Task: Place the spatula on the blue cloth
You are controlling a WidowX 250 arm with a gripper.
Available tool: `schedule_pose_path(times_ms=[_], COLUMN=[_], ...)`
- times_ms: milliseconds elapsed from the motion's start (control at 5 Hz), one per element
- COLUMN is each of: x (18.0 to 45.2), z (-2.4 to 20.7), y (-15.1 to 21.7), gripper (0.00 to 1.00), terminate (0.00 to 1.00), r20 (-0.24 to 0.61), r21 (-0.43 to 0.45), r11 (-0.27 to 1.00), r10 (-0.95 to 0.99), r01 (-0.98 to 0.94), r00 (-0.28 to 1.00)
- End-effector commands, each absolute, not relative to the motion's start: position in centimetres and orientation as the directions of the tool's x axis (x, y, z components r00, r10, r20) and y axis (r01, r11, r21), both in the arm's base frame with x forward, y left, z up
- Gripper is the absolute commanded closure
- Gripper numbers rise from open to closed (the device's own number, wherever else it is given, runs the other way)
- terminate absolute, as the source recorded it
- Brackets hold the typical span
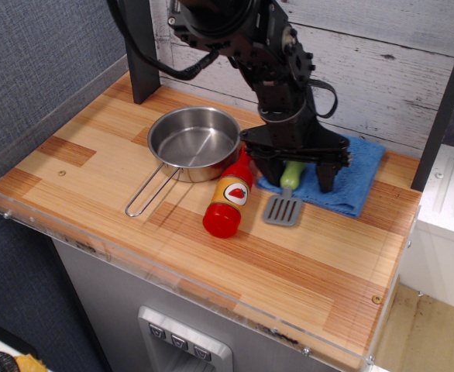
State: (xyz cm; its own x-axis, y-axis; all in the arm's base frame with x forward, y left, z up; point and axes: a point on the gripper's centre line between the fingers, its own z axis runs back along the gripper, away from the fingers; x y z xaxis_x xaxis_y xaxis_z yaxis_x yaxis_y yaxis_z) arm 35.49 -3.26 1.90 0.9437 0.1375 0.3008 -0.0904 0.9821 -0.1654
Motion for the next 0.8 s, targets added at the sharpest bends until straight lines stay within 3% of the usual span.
schedule_pose_path(times_ms=[0,600], x=[35.7,33.5], z=[10.6,18.2], y=[0.2,2.9], gripper=[0.0,0.0], terminate=[0.0,0.0], r20=[0.435,0.533], r21=[-0.18,-0.204], r11=[0.979,0.971], r10=[0.168,0.214], r01=[-0.097,-0.122], r00=[0.885,0.819])
